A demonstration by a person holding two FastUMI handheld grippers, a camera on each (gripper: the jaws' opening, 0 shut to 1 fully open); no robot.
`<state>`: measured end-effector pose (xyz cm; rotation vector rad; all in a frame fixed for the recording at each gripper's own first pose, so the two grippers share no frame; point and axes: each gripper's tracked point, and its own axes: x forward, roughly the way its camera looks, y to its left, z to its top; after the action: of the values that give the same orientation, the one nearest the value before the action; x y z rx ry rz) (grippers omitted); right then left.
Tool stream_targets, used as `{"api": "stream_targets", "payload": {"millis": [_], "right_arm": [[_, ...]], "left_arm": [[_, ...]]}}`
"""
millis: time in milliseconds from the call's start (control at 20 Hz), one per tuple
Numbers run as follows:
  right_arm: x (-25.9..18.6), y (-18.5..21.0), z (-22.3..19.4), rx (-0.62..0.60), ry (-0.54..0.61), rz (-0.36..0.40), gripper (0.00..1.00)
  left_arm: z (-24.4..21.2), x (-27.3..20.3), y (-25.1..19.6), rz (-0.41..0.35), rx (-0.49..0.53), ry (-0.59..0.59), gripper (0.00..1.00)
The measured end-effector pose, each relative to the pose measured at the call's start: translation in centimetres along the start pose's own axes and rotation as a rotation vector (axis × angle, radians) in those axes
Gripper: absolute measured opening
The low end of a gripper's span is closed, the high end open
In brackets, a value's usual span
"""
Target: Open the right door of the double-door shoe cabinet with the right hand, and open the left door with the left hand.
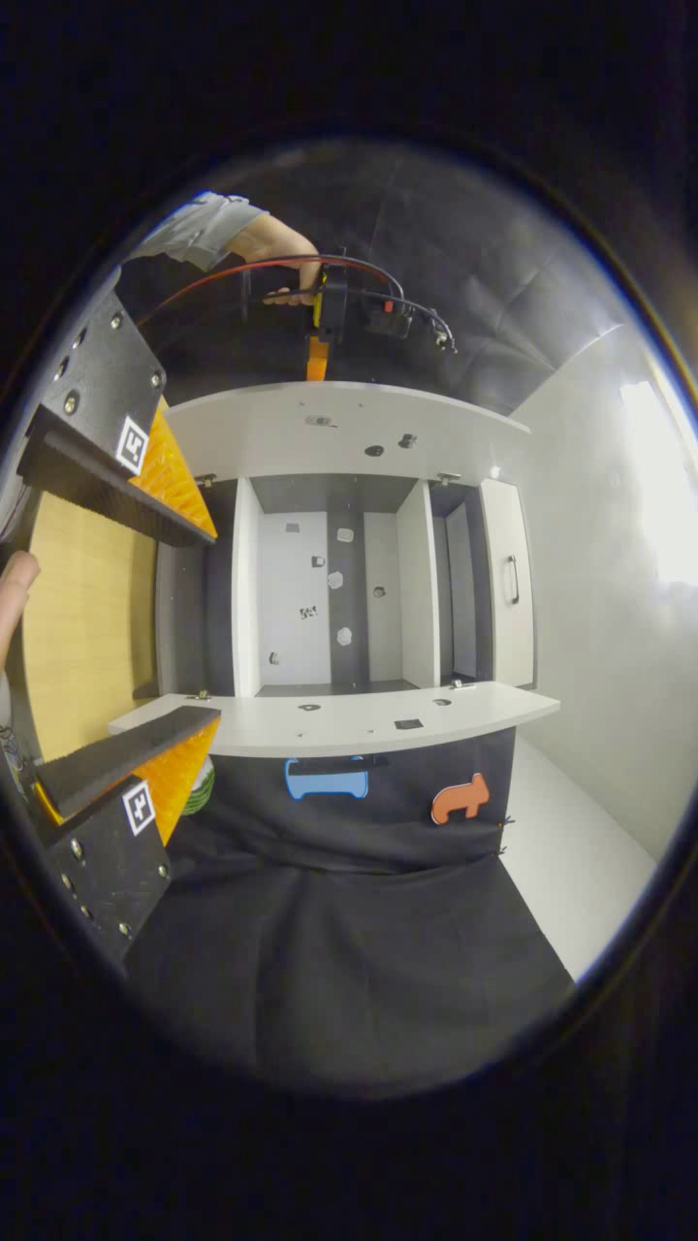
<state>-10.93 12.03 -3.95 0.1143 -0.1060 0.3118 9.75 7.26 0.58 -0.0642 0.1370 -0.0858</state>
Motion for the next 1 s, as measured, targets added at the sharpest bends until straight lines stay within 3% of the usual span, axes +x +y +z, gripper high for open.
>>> {"api": "stream_targets", "payload": {"millis": [150, 200, 350, 400, 550, 700, 750, 800, 900, 1000], "right_arm": [[0.1, 0.1, -0.3, 0.005, 0.003, 0.001, 0.94], [0.0, -0.1, -0.4, 0.005, 0.005, -0.002, 0.99], [0.1, -0.1, -0.5, 0.000, 0.009, -0.008, 0.94], [0.2, -0.3, -0.6, 0.000, 0.008, -0.012, 0.99], [0.4, -0.9, -0.9, 0.005, 0.004, -0.033, 0.99], [1.0, -1.4, -1.2, 0.023, 0.016, -0.039, 0.99], [1.0, -1.5, -1.3, 0.026, 0.017, -0.041, 0.99], [1.2, -1.7, -1.4, 0.028, 0.020, -0.045, 0.99], [1.4, -2.0, -1.7, 0.027, 0.022, -0.054, 0.99], [1.2, -1.8, -1.9, 0.022, 0.027, -0.050, 0.99]], "left_arm": [[0.3, 0.7, 1.1, 0.027, 0.050, -0.025, 0.00], [0.4, 0.9, 0.9, 0.020, 0.031, -0.036, 0.00], [0.4, 0.7, 0.7, 0.020, 0.025, -0.035, 0.00], [0.2, 0.5, 0.9, 0.028, 0.032, -0.034, 0.00], [0.2, -0.4, 1.0, 0.065, 0.024, -0.025, 0.03], [0.5, -2.1, 1.2, 0.118, 0.042, -0.061, 0.43], [0.2, -2.7, 1.2, 0.131, 0.041, -0.063, 0.51], [0.0, -3.3, 0.9, 0.127, 0.034, -0.070, 0.67], [-0.9, -4.8, -0.4, 0.102, 0.010, -0.061, 0.89], [-2.1, -6.1, -0.8, 0.098, 0.015, -0.046, 1.00]]}}
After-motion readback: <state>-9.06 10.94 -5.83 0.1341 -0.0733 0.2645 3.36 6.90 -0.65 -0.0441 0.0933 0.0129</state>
